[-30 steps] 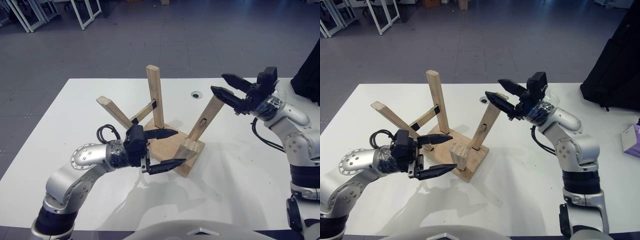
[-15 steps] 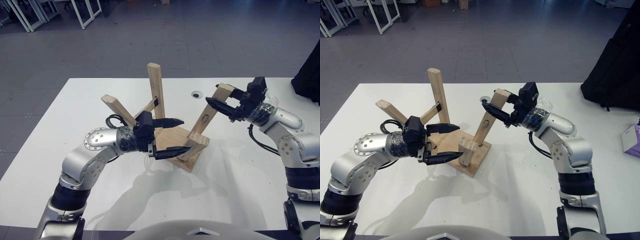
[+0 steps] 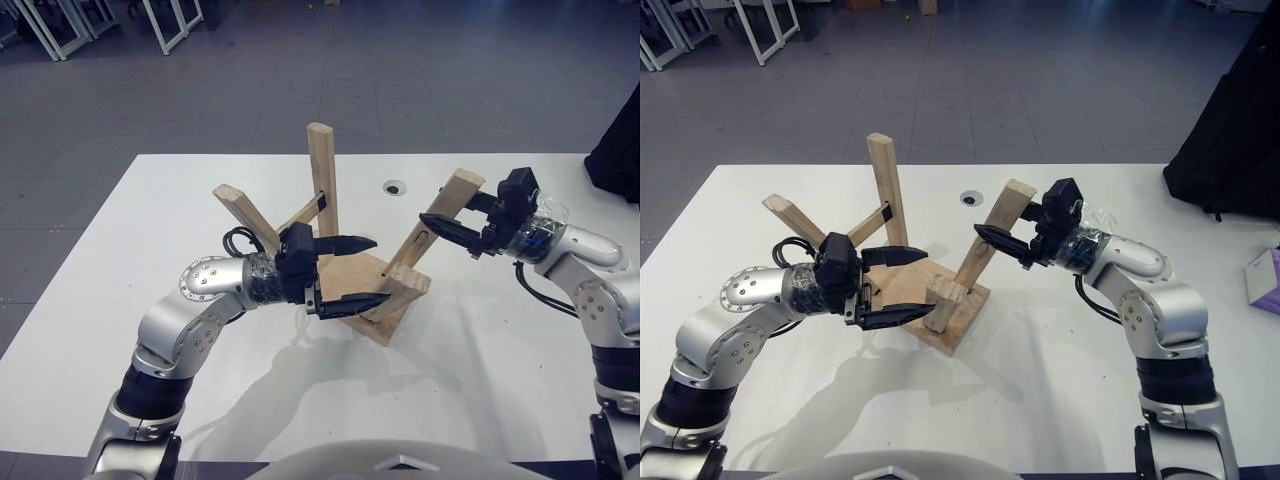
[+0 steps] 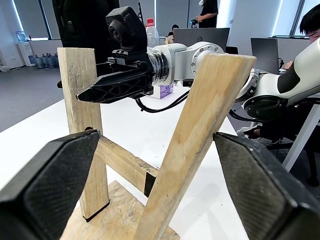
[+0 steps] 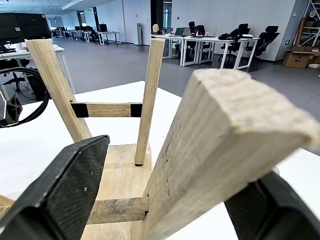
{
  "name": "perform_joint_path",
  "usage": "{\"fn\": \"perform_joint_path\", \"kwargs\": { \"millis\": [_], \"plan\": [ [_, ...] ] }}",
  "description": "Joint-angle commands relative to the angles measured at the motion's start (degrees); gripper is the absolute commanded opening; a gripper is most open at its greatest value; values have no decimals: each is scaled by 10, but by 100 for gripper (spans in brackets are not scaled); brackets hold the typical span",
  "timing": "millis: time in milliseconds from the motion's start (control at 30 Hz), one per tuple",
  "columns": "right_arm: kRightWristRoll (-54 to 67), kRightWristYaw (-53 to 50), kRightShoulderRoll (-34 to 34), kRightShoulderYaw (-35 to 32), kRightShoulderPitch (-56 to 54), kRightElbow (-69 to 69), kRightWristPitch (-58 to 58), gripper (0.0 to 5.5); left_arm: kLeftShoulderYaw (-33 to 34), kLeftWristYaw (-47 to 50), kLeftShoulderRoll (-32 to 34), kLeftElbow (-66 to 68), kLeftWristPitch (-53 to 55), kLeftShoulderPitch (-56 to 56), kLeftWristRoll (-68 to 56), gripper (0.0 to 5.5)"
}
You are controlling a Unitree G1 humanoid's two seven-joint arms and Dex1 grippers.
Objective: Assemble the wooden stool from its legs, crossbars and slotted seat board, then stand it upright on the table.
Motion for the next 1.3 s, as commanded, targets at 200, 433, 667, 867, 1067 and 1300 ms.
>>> {"fn": "perform_joint_path", "kwargs": {
  "millis": [200,433,667,867,1067,1300],
  "plan": [
    [67,135,17,119,-13,-170,7,351,24,118,-32,74,7,-44,68,417],
    [-92,148,-11,197,10,-127,-73,351,29,113,-27,77,7,-37,67,417],
    [-263,193,-72,316,30,-37,-156,351,33,107,-19,88,3,-28,68,417],
    [-287,156,-65,318,18,-2,-193,351,32,105,-15,86,-2,-17,71,417],
    [-84,106,-21,174,9,-31,-91,351,48,107,-9,74,-8,-1,67,417],
    [10,90,-36,79,57,-58,-26,351,117,99,32,42,-4,83,63,417]
  ]
}}
